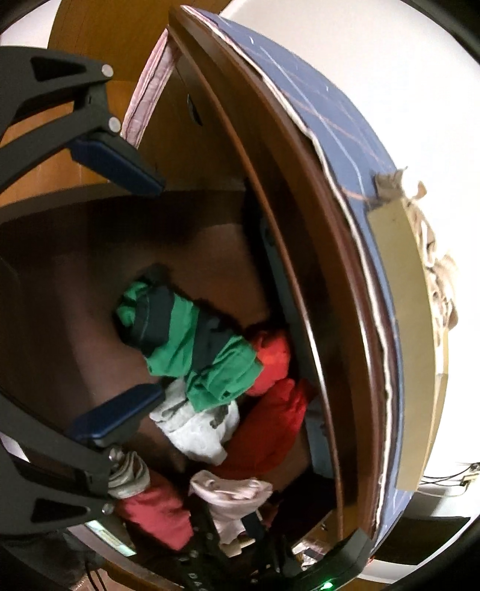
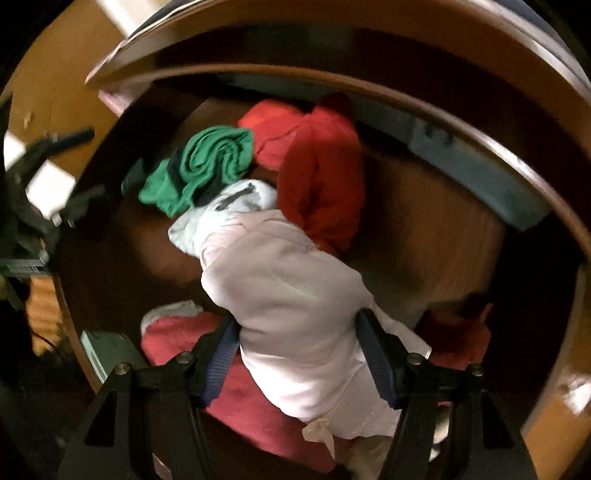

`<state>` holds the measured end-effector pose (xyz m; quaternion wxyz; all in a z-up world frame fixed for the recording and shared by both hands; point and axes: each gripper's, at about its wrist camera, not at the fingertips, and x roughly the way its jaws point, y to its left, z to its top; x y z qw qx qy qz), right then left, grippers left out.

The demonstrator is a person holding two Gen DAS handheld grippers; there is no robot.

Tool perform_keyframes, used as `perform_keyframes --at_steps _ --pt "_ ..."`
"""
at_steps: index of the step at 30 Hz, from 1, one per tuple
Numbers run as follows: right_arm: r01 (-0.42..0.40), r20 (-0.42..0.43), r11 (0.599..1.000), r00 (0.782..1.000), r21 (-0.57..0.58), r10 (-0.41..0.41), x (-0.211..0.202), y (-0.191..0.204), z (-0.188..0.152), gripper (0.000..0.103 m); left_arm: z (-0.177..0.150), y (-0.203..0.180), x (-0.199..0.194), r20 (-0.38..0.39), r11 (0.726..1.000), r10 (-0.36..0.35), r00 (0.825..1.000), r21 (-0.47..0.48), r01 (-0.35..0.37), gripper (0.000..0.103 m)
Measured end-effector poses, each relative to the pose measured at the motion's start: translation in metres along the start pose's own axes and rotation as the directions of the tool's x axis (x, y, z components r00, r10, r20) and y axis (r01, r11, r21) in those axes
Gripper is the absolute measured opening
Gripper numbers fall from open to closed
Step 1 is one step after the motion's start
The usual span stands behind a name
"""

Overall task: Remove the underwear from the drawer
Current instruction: 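Grasp pink underwear with the right tool while the left grasps green underwear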

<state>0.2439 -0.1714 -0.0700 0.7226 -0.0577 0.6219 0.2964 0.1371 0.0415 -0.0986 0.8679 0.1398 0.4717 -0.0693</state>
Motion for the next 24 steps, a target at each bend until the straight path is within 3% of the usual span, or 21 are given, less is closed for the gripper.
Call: perform_keyframes --at_steps 4,10,12,16,18,21,24 --pt "-0.08 0.026 0.99 0.997 0.116 0.077 -0.004 -0.02 -0.005 0.036 0.009 -0.002 0.016 -0.047 0.999 -0.034 0.998 -0.015 0.033 0.103" --pt "-0.184 0.156 0.953 0.976 0.239 0.149 -0.025 -0.04 -0.028 0.027 0.021 -0.009 0.031 -0.108 0.998 -0.061 0.992 -0.012 0.06 0.103" --pt "-0.253 0.227 0.929 0.954 0.271 0.194 -0.039 -0.044 -0.039 0.027 0.026 -0.013 0.034 -0.122 0.998 -0.053 0.991 0.017 0.056 0.103" --pt "-0.413 0.379 0.865 0.877 0.286 0.294 -0.064 -0.045 -0.058 0.027 0.036 -0.023 0.046 -0.151 0.995 -0.002 0.988 0.097 0.017 0.103" --pt "-0.455 0.422 0.848 0.849 0.274 0.319 -0.07 -0.042 -0.062 0.027 0.041 -0.024 0.052 -0.165 0.994 -0.013 0.986 0.102 0.03 0.103" --pt "-0.495 0.458 0.829 0.82 0.262 0.345 -0.074 -0.037 -0.066 0.027 0.046 -0.027 0.061 -0.184 0.991 -0.039 0.982 0.116 0.061 0.103" --pt "-0.519 0.473 0.818 0.802 0.249 0.365 -0.078 -0.035 -0.064 0.027 0.047 -0.034 0.071 -0.207 0.987 -0.008 0.978 0.157 0.041 0.101"
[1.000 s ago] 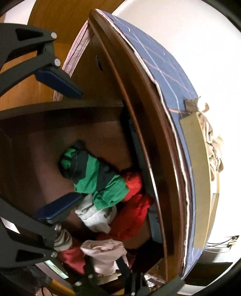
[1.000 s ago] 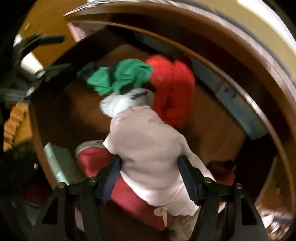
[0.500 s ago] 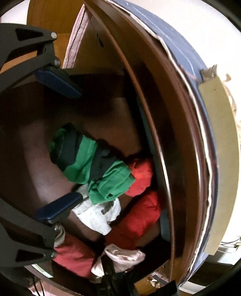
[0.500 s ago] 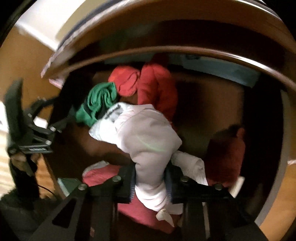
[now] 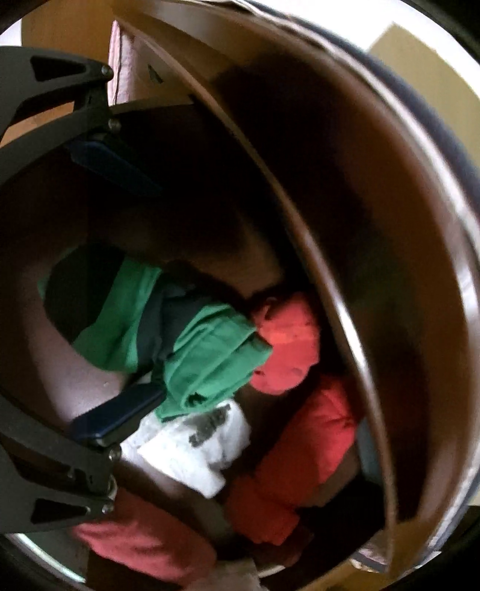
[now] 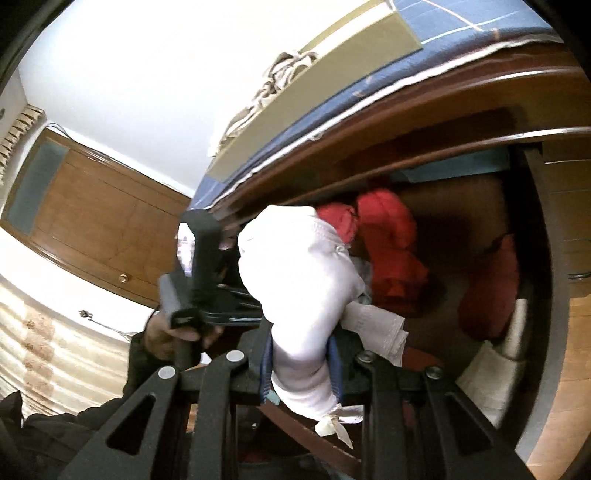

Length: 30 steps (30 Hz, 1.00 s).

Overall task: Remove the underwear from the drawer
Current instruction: 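Grasp pink underwear with the right tool while the left grasps green underwear, then lift the pink and green underwear out of the drawer toward the tray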

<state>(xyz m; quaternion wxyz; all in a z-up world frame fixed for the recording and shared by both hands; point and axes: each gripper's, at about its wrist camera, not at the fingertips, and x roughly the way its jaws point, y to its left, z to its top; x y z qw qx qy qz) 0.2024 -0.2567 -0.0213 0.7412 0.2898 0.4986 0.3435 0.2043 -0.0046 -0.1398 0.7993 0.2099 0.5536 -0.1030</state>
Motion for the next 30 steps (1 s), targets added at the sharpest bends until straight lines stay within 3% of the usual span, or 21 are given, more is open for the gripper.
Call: perform_keyframes --at_steps 6,9,11,14,17,24,30 --pt "-0.011 0.016 1.0 1.0 -0.026 0.012 -0.001 0.017 0.0 0.027 0.011 -0.007 0.009 -0.041 0.999 0.006 0.999 0.052 -0.003 0.097" --pt "-0.025 0.026 0.999 0.999 -0.034 0.026 -0.005 0.02 0.0 0.027 0.016 -0.009 0.016 -0.071 0.997 -0.036 0.997 0.067 0.041 0.076" --pt "-0.025 0.042 0.999 0.999 -0.035 0.027 -0.007 0.022 -0.001 0.027 0.018 -0.011 0.019 -0.096 0.994 -0.08 0.992 0.069 0.087 0.044" --pt "-0.035 0.069 0.999 0.997 -0.021 0.036 -0.013 0.02 -0.002 0.027 0.01 -0.008 0.018 -0.097 0.991 -0.119 0.988 0.044 0.124 0.034" --pt "-0.054 0.091 0.999 0.994 0.001 0.054 -0.018 0.016 -0.003 0.027 0.003 0.0 0.006 -0.049 0.987 -0.159 0.986 0.003 0.16 0.025" --pt "-0.087 0.148 0.995 0.986 0.046 0.079 -0.021 0.009 -0.001 0.027 -0.022 0.023 -0.028 0.093 0.97 -0.194 0.976 -0.13 0.206 0.019" --pt "-0.103 0.18 0.992 0.98 0.074 0.089 -0.023 0.006 0.003 0.027 -0.042 0.038 -0.073 0.215 0.949 -0.234 0.948 -0.161 0.27 0.019"
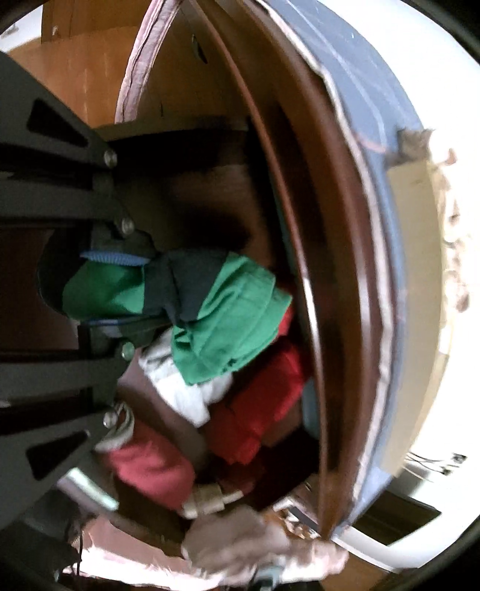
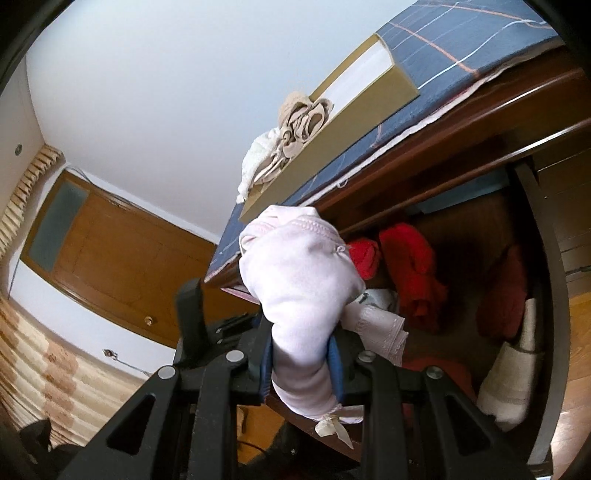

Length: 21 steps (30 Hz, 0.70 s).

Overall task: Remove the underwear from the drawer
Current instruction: 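Lift the pink and green underwear out of the drawer toward the tray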

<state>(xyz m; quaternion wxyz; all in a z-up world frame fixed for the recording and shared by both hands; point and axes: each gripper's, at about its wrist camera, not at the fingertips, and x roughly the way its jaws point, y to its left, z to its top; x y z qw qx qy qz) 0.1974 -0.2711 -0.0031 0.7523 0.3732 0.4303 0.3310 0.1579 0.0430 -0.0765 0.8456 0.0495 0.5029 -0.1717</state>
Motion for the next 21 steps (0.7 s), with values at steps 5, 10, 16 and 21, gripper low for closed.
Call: perform_keyframes --at_steps 5,10,16,21 --pt "-0.005 0.008 1.0 1.0 -0.006 0.005 0.005 0.008 0.002 0.027 -0.004 -0.002 -0.037 0.088 0.999 -0.039 0.995 0.021 0.037 0.019" --pt "0.004 0.011 0.999 1.0 -0.042 -0.004 0.007 0.023 0.006 0.027 0.001 -0.014 -0.062 0.161 0.998 -0.054 0.985 0.041 0.048 0.019" --pt "0.016 0.042 0.995 0.999 -0.099 -0.012 0.001 0.046 0.025 0.027 0.017 -0.028 -0.093 0.261 0.996 -0.063 0.963 0.079 0.043 0.019" --pt "0.057 0.1 0.981 0.994 -0.184 -0.039 -0.004 0.073 0.05 0.027 0.043 -0.026 -0.106 0.331 0.998 -0.052 0.942 0.057 0.035 0.02"
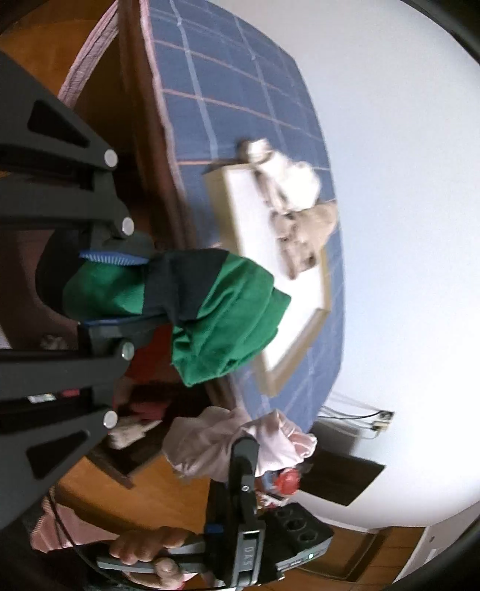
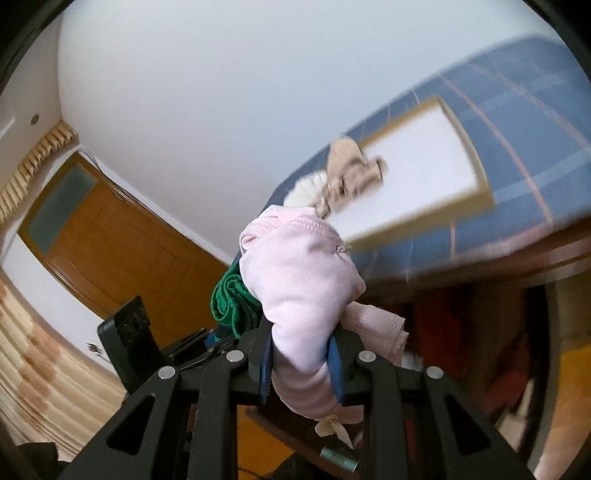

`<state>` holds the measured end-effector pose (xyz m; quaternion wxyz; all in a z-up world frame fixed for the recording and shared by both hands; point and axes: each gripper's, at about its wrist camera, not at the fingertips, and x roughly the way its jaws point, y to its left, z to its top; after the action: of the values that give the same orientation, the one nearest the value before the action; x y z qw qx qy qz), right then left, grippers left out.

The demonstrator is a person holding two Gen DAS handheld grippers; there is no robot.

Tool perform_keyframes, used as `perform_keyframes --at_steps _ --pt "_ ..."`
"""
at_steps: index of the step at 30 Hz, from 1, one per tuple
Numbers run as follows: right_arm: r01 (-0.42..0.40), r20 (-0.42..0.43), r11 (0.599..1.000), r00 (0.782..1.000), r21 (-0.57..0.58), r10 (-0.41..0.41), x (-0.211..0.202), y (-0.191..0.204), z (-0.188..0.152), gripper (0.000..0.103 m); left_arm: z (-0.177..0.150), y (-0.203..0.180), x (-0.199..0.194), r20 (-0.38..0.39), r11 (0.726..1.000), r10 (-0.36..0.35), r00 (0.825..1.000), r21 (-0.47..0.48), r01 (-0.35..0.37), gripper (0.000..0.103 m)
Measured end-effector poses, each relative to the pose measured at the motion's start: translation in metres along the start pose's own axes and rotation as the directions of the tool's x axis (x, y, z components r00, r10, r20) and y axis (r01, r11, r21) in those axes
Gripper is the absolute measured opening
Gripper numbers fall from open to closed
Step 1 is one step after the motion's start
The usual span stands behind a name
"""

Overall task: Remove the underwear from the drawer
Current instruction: 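Lift the pink and green underwear out of the drawer toward the tray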

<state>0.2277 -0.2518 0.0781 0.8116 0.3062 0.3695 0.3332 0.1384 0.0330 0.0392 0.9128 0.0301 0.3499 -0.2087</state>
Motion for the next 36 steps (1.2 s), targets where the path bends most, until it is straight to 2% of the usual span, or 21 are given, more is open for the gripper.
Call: perform_keyframes --at_steps 4,12,18,24,28,36 --pt "0.021 0.04 0.998 0.999 -0.055 -0.019 0.001 0.016 0.028 0.027 0.027 0.002 0.005 0.056 1.0 0.027 0.998 -0.012 -0.027 0.02" --pt "0.107 0.105 0.989 0.99 -0.098 -0.097 0.013 0.022 0.078 0.027 0.061 -0.001 0.026 0.112 0.997 0.081 0.99 0.008 -0.082 0.02" --pt "0.168 0.117 0.979 0.981 -0.111 -0.155 0.034 0.019 0.105 0.027 0.09 0.004 0.05 0.125 0.997 0.078 0.989 -0.034 -0.074 0.02" --pt "0.279 0.147 0.952 0.954 -0.124 -0.261 0.063 0.006 0.138 0.027 0.115 0.006 0.085 0.113 0.995 0.079 0.991 -0.072 -0.071 0.02" --pt "0.324 0.126 0.941 0.942 -0.099 -0.311 0.084 -0.009 0.156 0.027 0.126 0.005 0.111 0.105 0.993 0.074 0.992 -0.096 -0.064 0.02" --pt "0.427 0.076 0.903 0.903 -0.046 -0.423 0.129 -0.044 0.184 0.027 0.142 0.014 0.154 0.066 0.985 0.095 0.993 -0.147 -0.085 0.02"
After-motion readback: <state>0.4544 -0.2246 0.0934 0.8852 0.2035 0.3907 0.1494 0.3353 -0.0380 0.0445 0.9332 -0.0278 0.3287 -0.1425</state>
